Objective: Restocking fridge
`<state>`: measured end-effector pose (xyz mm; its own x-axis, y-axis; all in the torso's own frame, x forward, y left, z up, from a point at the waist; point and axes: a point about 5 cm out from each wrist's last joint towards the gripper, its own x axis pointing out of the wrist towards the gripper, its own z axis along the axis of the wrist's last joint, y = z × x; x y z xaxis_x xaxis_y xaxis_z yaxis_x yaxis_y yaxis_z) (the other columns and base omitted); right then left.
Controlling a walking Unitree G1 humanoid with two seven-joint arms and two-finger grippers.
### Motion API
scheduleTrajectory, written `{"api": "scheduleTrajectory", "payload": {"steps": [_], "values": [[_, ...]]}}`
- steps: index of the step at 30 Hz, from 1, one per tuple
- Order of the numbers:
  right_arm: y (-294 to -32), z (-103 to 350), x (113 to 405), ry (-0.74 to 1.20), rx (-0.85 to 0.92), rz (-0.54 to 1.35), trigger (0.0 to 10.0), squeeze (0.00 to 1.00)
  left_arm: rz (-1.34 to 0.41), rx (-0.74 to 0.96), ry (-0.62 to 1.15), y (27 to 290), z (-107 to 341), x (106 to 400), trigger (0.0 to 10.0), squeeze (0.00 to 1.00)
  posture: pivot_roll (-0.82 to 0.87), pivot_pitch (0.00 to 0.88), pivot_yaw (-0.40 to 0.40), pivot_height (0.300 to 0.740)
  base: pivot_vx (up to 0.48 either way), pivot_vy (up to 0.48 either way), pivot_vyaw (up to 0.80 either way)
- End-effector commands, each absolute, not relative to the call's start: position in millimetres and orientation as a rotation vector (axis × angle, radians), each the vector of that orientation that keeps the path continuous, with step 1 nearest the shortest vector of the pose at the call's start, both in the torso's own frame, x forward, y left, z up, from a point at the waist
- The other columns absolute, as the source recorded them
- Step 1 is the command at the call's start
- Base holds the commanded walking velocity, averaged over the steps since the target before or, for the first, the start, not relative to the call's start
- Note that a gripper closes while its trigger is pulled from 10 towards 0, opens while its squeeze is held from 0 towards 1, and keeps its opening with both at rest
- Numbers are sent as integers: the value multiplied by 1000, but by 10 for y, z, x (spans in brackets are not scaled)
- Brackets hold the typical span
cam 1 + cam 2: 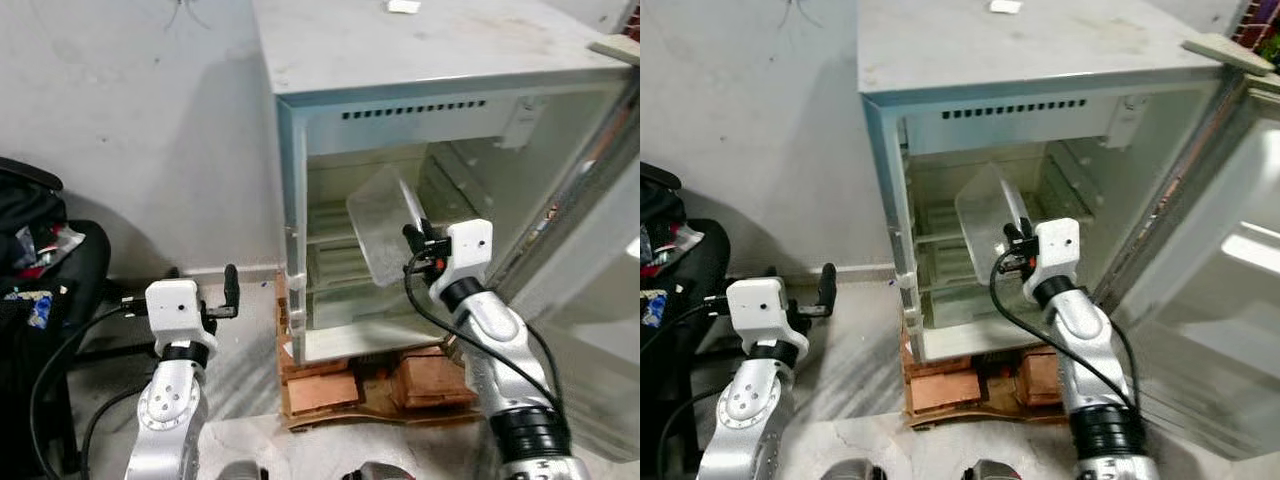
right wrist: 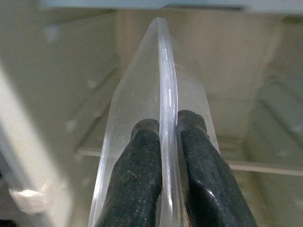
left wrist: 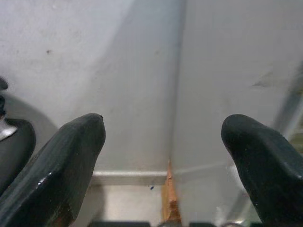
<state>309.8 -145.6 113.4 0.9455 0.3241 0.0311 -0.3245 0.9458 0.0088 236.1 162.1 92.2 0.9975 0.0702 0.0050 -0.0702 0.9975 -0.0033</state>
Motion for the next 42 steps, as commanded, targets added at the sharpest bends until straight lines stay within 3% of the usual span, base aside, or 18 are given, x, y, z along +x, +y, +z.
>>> {"api": "scheduleTrajectory", "payload": {"steps": [1,8,17,30,42], "values": [[-1482,1150,3094,-37,5,320,10000,0,79,9,6,1633,905,2340,10000,0,-32,95,0,740,0,0,0],[-1479,1151,3105,-37,2,324,10000,0,79,31,-11,1632,931,2354,10000,0,-34,96,0,740,0,-35,0],[-1473,1142,3095,-34,1,329,10000,0,81,34,-14,1632,930,2357,10000,0,-36,94,0,740,0,-408,0],[-1465,1064,3001,1,25,352,10000,0,148,57,47,1819,817,1970,10000,0,-29,100,2,740,0,0,0],[-1362,1043,2929,4,23,425,10000,0,119,39,34,1779,844,2002,10000,0,-29,102,3,740,105,0,270]]}}
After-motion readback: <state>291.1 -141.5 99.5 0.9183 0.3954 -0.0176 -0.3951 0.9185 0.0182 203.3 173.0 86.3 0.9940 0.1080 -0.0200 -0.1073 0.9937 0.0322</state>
